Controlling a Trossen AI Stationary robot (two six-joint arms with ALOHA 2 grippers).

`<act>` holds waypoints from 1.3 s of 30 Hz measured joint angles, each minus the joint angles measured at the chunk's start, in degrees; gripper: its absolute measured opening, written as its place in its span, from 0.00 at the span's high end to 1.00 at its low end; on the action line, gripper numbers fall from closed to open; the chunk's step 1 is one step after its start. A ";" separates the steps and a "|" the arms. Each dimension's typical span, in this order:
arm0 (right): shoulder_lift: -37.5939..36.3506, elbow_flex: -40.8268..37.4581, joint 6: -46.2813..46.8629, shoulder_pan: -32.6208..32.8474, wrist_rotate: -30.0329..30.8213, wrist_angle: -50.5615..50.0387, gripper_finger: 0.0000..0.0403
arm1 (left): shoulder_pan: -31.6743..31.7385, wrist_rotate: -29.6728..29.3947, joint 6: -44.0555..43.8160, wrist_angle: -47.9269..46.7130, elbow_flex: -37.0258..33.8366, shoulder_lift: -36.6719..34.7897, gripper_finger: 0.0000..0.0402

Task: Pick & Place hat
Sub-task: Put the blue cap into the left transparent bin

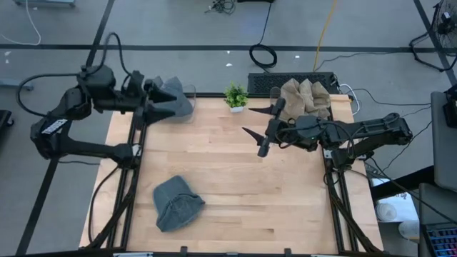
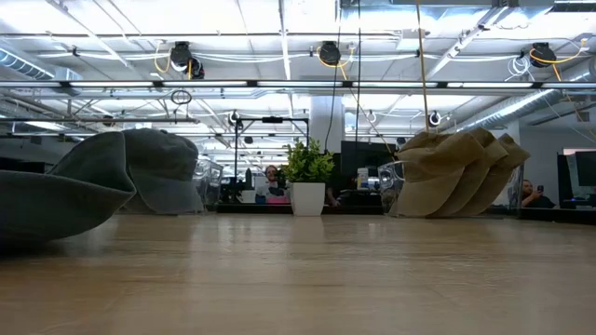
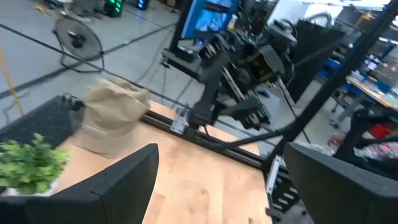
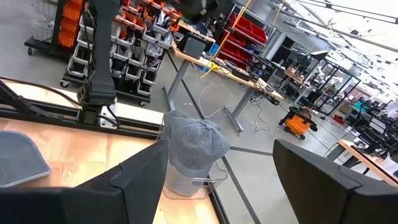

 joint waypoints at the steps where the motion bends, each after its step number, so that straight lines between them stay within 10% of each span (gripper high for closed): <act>1: 0.00 0.00 -0.01 0.00 0.00 0.00 0.31 | -1.79 -1.10 -0.32 0.00 0.00 0.33 0.11; 39: 0.00 0.00 3.01 0.11 -7.19 -5.19 0.30 | -38.39 -7.76 -29.57 -21.68 -0.09 19.34 0.11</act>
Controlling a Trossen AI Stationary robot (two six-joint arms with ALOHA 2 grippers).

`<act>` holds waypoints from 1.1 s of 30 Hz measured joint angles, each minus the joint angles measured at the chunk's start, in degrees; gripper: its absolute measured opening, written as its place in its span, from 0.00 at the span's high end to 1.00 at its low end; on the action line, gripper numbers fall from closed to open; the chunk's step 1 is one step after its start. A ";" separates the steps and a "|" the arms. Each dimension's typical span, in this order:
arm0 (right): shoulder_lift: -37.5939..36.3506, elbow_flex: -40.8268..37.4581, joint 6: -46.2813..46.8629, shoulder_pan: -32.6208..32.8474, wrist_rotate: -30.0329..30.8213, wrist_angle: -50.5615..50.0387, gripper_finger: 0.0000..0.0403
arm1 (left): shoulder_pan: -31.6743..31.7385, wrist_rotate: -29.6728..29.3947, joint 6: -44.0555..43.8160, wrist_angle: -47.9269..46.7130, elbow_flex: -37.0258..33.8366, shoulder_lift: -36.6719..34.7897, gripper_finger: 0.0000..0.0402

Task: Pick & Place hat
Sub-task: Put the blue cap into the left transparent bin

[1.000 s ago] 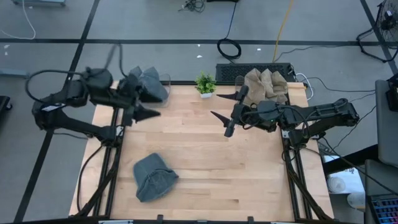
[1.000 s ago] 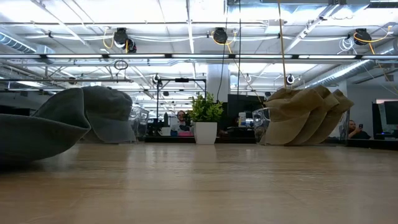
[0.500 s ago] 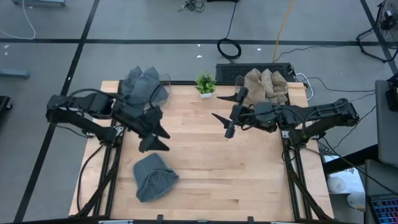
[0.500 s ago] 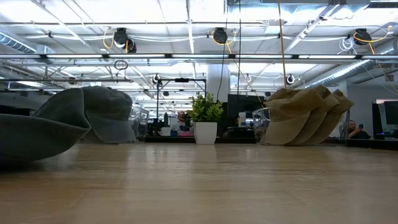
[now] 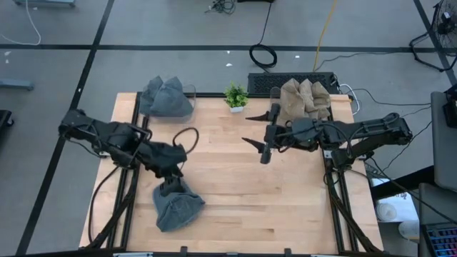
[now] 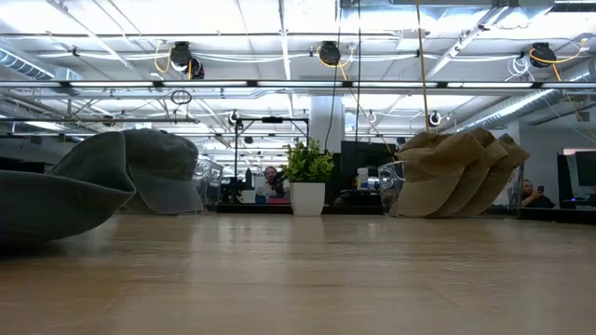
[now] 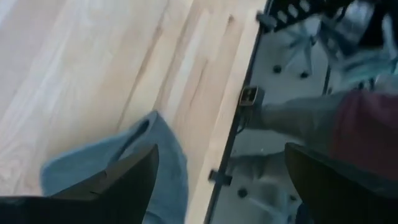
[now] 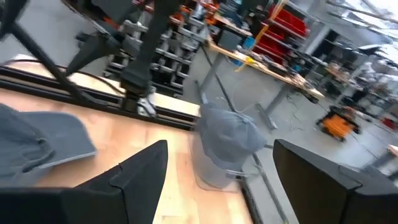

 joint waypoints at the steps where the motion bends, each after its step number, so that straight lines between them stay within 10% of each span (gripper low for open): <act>1: 0.00 0.00 0.01 0.04 -0.77 -0.03 0.30 | -0.91 0.00 0.82 -0.44 0.00 0.36 0.11; 24: 0.00 0.00 1.02 0.00 -2.08 0.01 0.31 | 4.19 -3.88 60.98 -20.04 0.00 17.89 0.11; 33: 0.00 0.00 -0.37 0.00 -2.07 -0.01 0.31 | 7.02 3.46 75.95 -18.93 -0.04 25.93 0.11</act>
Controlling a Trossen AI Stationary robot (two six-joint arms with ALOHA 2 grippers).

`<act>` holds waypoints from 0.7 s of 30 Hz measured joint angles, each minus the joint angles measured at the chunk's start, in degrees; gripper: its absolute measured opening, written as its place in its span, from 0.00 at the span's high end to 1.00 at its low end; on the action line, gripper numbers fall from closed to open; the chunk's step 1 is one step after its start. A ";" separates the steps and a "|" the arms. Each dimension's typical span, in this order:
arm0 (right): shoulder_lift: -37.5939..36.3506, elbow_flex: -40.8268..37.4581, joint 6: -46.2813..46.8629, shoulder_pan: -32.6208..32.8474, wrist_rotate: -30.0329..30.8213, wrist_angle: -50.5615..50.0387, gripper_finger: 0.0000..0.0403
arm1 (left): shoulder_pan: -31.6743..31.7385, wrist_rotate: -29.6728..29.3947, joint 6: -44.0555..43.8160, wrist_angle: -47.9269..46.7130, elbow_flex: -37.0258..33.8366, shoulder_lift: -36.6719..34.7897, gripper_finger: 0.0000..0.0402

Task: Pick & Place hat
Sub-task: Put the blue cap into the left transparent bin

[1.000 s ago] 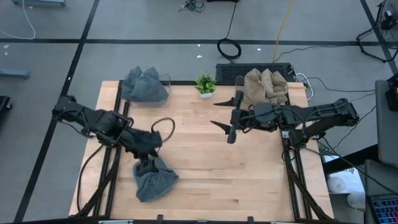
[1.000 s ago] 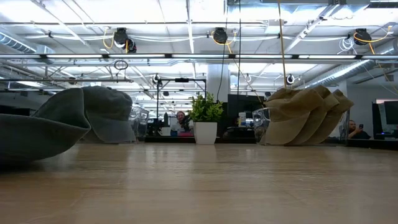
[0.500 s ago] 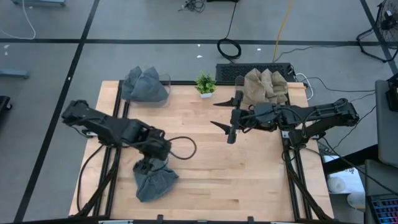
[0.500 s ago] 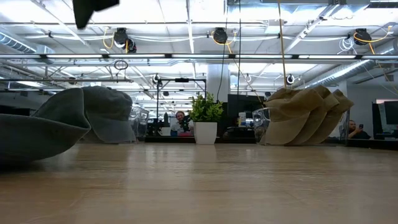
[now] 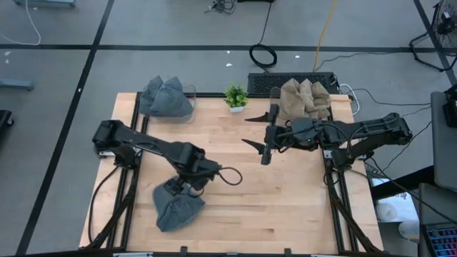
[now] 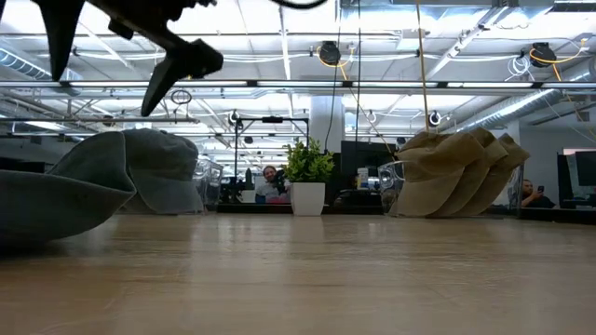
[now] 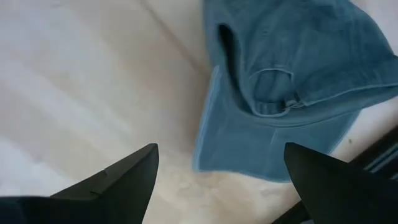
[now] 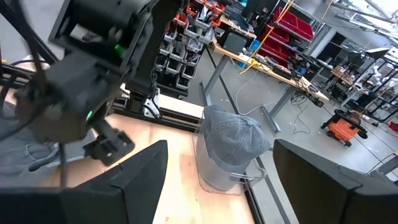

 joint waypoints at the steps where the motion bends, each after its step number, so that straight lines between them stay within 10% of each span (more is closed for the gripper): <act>1: 0.00 0.00 -0.04 0.00 -0.01 -0.02 0.31 | 0.00 0.64 0.90 0.25 -0.16 0.72 0.11; 21: 0.00 0.00 -0.31 0.02 -6.15 -5.05 0.31 | 0.01 5.44 6.86 10.57 -15.09 7.70 0.12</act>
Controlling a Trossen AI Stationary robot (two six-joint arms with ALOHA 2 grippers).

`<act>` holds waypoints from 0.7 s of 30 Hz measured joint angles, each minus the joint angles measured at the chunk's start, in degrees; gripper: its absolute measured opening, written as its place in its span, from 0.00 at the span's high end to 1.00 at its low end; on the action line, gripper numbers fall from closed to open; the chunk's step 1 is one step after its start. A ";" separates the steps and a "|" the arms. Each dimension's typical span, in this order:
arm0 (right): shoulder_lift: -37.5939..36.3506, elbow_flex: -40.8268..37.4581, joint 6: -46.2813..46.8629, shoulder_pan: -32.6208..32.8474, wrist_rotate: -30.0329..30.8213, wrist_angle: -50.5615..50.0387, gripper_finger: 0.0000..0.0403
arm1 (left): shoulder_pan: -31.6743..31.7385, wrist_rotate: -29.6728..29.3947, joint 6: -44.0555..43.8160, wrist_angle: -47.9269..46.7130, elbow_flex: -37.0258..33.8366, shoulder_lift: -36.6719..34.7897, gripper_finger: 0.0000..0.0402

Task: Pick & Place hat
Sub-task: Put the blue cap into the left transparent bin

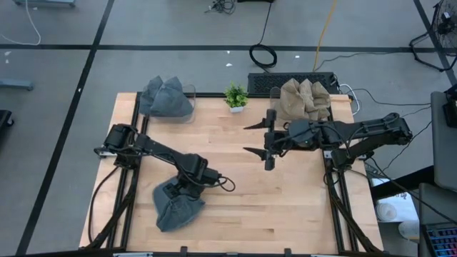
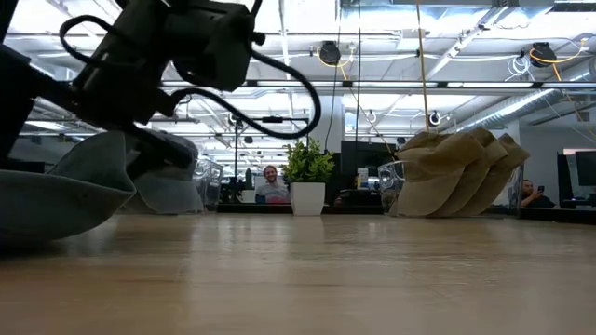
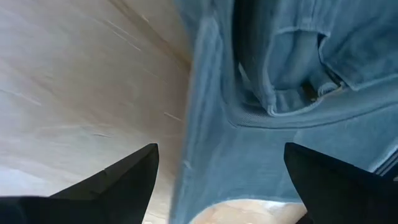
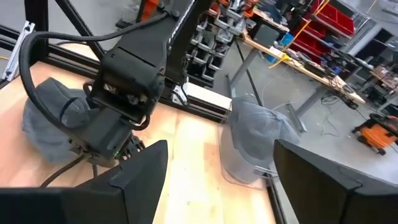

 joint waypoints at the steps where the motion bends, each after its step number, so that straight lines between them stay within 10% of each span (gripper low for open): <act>1: 0.00 0.00 0.00 0.00 0.03 -0.02 0.31 | -0.01 0.22 0.06 -0.09 -0.26 0.01 0.12; 21: 0.00 0.00 0.20 0.00 0.17 0.39 0.31 | -0.01 0.51 -0.93 2.24 -0.41 -0.05 0.92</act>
